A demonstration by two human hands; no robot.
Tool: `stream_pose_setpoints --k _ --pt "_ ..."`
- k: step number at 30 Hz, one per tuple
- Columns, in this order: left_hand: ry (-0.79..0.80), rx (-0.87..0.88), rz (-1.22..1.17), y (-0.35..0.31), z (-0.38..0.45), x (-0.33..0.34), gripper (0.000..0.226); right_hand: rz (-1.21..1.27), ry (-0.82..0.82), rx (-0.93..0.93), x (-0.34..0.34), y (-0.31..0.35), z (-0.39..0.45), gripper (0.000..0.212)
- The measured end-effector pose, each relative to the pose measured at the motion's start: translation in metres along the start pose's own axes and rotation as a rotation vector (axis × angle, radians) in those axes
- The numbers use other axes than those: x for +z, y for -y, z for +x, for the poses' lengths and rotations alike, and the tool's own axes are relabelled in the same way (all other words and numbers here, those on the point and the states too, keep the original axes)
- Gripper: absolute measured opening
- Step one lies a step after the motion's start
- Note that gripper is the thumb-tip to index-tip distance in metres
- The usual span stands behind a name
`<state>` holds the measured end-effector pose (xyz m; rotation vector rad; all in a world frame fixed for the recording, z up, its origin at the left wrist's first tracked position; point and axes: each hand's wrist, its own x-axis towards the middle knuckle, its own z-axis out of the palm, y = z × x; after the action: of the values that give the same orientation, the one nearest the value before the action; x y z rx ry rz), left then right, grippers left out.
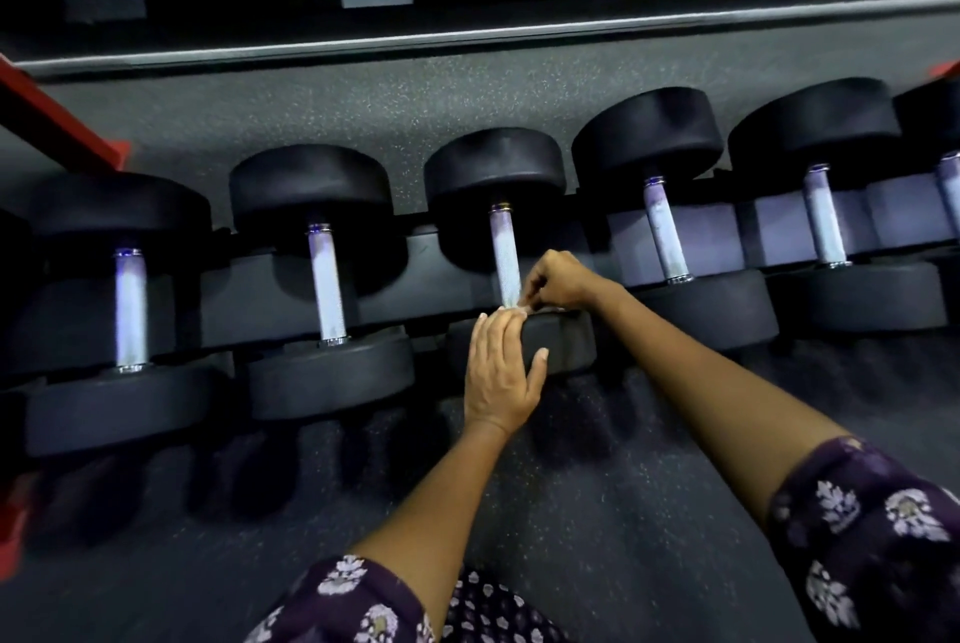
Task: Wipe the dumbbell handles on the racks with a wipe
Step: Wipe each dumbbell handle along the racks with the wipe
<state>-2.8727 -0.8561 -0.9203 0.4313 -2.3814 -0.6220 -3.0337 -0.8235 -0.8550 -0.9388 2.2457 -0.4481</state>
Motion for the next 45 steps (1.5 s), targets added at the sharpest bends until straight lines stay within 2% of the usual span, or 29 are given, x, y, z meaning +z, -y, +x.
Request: stream_pose_setpoints --k 3,6,10,14,18,23,27,32,36,41,45 --pt "-0.037 0.055 0.028 0.003 -0.003 0.003 0.051 0.026 -0.037 0.013 0.001 -0.007 0.0 0.013" --pt "-0.077 0.049 0.042 0.005 -0.003 0.006 0.05 0.091 -0.031 -0.034 0.003 -0.013 -0.003 0.013" --pt "-0.116 0.058 0.039 0.004 -0.003 0.009 0.044 0.111 -0.05 0.003 0.001 -0.016 0.005 0.012" --pt "-0.105 0.066 0.045 0.005 -0.002 0.009 0.045 0.119 0.005 -0.09 0.007 0.0 0.007 0.009" --pt "-0.1 0.059 0.05 0.004 -0.002 0.008 0.045 0.094 -0.009 0.036 -0.003 -0.003 0.013 0.012" --pt "-0.094 0.061 0.058 0.005 -0.001 0.008 0.045 0.065 0.015 -0.019 0.003 -0.003 0.006 0.009" --pt "-0.101 0.055 0.06 0.004 -0.002 0.009 0.044 0.138 -0.043 0.061 0.002 -0.022 0.004 0.01" --pt "-0.113 0.061 0.066 0.004 -0.002 0.009 0.044 0.158 -0.017 -0.022 0.004 -0.017 -0.003 0.011" --pt "-0.101 0.055 0.071 0.004 0.0 0.008 0.044 0.139 -0.062 0.068 0.002 -0.019 0.003 0.01" --pt "-0.081 0.038 0.069 0.005 -0.002 0.009 0.044 0.21 -0.026 0.029 0.004 -0.006 0.001 0.01" --pt "-0.08 0.04 0.068 0.003 -0.002 0.008 0.044 0.195 -0.082 0.128 0.004 -0.02 0.003 0.009"
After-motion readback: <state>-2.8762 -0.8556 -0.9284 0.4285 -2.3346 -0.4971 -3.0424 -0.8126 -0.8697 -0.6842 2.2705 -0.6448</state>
